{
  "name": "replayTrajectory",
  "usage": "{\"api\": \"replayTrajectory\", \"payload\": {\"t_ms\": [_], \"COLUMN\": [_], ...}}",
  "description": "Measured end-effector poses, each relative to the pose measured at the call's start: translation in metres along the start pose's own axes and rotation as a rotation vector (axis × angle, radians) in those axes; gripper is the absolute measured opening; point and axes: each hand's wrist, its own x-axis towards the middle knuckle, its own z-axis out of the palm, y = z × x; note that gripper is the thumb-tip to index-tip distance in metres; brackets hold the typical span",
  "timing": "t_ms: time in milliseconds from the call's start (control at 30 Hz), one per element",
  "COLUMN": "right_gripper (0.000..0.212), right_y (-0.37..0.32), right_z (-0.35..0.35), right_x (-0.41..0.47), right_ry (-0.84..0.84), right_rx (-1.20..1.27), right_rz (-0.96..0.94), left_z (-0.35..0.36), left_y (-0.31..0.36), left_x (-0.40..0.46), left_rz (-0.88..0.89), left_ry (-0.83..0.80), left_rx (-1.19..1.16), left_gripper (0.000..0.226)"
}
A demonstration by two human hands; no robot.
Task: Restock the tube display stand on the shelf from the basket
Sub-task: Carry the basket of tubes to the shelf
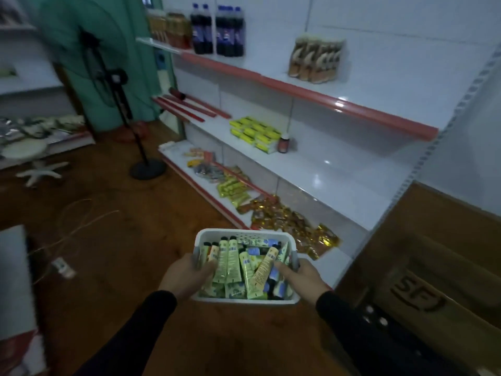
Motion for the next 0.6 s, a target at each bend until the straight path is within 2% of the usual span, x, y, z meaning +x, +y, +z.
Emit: {"api": "replayTrajectory", "payload": {"t_ms": [67, 133, 167, 267, 333, 533, 600], "right_gripper": [0.045, 0.072, 0.079, 0.069, 0.070, 0.040, 0.043], "right_y": [-0.022, -0.039, -0.048, -0.080, -0.100, -0.169, -0.196], "right_z": [0.034, 0.066, 0.080, 0.124, 0.152, 0.224, 0.242], "right_x": [0.031, 0.065, 0.082, 0.124, 0.154, 0.256, 0.290], "right_ry": [-0.042, -0.077, -0.111, -0.207, -0.257, -0.419, -0.467], "right_rx": [-0.046, -0.095, -0.103, -0.156, -0.203, -0.254, -0.263], "right_rz": [-0.024, -0.065, -0.069, -0.082, -0.092, -0.188, -0.196], "left_z": [-0.030, -0.056, -0.067, -0.097, -0.115, -0.171, -0.192], "left_y": [-0.028, -0.052, -0.063, -0.092, -0.111, -0.153, -0.158], "left_x": [0.009, 0.016, 0.020, 0.032, 0.045, 0.111, 0.137], "left_rz": [-0.063, -0.116, -0.137, -0.219, -0.279, -0.450, -0.498], "left_ry": [0.054, 0.106, 0.129, 0.191, 0.234, 0.353, 0.391], "left_rx": [-0.025, -0.057, -0.079, -0.120, -0.145, -0.167, -0.190], "left_gripper": [0.037, 0.037, 0.035, 0.032, 0.033, 0.041, 0.041]}}
